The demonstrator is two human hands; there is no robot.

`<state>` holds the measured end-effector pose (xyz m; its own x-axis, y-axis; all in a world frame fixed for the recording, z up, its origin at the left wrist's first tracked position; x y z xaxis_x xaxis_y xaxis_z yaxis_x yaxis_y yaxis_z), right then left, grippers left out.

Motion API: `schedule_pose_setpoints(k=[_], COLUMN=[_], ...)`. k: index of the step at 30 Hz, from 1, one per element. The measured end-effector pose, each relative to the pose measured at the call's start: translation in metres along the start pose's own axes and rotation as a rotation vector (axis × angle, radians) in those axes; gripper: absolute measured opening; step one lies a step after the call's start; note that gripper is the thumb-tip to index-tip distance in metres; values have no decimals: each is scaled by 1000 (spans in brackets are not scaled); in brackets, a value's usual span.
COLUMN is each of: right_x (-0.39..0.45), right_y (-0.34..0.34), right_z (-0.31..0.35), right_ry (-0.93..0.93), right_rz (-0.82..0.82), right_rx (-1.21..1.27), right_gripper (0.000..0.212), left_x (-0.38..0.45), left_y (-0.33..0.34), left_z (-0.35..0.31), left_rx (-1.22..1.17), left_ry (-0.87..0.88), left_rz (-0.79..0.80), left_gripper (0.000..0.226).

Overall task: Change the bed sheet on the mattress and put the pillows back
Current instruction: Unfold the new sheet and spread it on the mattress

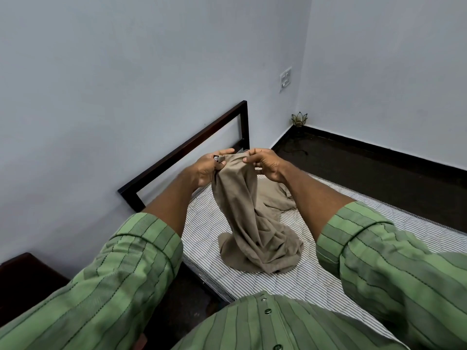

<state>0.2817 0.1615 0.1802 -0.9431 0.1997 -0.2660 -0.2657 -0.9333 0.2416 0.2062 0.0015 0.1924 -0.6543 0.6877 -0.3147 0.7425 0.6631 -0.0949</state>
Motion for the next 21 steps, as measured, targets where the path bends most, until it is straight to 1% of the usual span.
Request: schedule_pose_setpoints(k=[2, 4, 6, 8, 9, 10, 12, 14, 15, 16, 17, 18, 19, 20, 21], right_x=[0, 0, 1, 2, 3, 2, 1, -3, -3, -2, -1, 2, 1, 2, -1], right_y=[-1, -3, -5, -4, 1, 8, 26, 37, 39, 39, 38, 35, 31, 24, 17], right_z=[0, 2, 3, 4, 4, 4, 0, 0, 4, 7, 9, 8, 6, 2, -1], right_ry=[-4, -10, -25, -44, -49, -43, -14, 18, 10, 5, 10, 24, 67, 119, 165], right_rz=[-9, -25, -40, -38, -14, 25, 120, 158, 154, 141, 139, 133, 132, 126, 110], right_rx=[35, 73, 96, 71, 16, -56, -168, -221, -286, -403, -593, -842, -1100, -1274, -1371], right_gripper=[10, 8, 9, 14, 13, 12, 18, 18, 26, 40, 51, 57, 55, 50, 46], left_x=[1, 3, 2, 1, 1, 2, -1, -7, -12, -18, -26, -35, -44, -53, -61], left_y=[0, -2, -1, 1, 0, -5, -19, -40, -54, -70, -86, -100, -110, -114, -117], left_z=[0, 2, 2, 1, -2, -9, -33, -56, -65, -71, -73, -72, -69, -65, -60], left_rx=[-35, -75, -119, -113, -95, -76, -36, -71, -145, -219, -274, -328, -384, -449, -495], left_ry=[3, 10, 0, -6, 11, 48, 145, 198, 209, 213, 211, 202, 187, 173, 157], left_rz=[19, 34, 53, 32, -29, -133, -388, -610, -711, -819, -939, -1044, -1129, -1194, -1243], left_gripper=[60, 59, 51, 37, 33, 31, 27, 34, 36, 37, 37, 38, 37, 37, 36])
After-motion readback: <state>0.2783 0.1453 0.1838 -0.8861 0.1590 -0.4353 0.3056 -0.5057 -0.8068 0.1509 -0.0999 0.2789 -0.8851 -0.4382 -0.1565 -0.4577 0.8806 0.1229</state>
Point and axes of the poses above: each hand's wrist, its own x-axis towards the middle knuckle, its own y-axis out of the palm, z = x × y, the point moved 8 cm from there along x, towards the middle knuckle, and after that the axes turned 9 degrees about x, right-handed, at the moved point
